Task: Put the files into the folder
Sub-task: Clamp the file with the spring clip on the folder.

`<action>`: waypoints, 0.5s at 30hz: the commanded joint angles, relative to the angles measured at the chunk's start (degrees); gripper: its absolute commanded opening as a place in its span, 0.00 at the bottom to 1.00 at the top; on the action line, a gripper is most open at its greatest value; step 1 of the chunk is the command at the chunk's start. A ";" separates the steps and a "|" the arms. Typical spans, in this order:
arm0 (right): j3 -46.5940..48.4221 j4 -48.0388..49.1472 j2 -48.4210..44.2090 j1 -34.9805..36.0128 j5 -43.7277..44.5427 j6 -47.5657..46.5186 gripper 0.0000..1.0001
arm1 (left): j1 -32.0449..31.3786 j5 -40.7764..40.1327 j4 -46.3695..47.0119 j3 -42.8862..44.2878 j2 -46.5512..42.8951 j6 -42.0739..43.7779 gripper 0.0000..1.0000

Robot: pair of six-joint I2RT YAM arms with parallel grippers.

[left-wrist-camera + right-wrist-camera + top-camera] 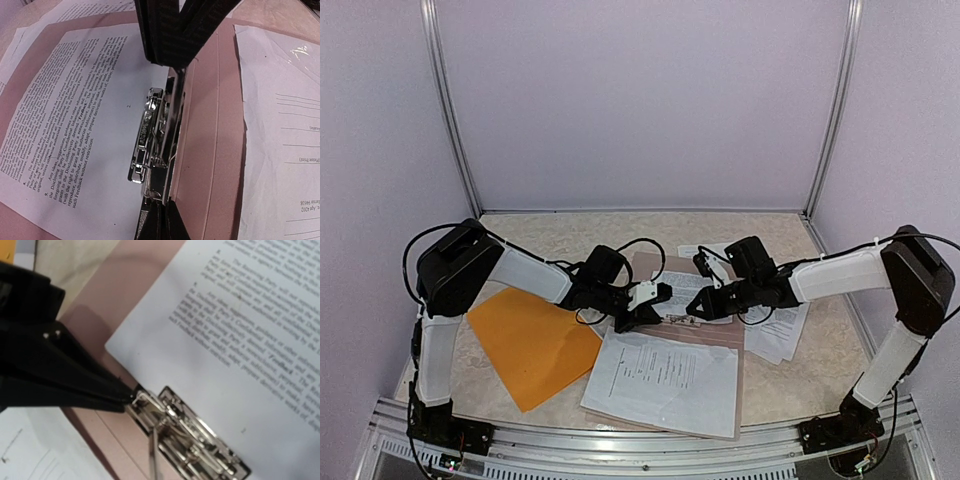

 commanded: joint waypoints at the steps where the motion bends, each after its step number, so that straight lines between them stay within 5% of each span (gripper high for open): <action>1: -1.20 -0.54 -1.50 0.43 0.71 0.34 0.04 | -0.64 -2.65 -8.16 -0.99 3.28 0.30 0.00; 15: -2.62 -1.74 1.13 -0.27 3.12 -1.65 0.00 | -0.64 -2.24 -8.60 -1.60 3.37 2.55 0.00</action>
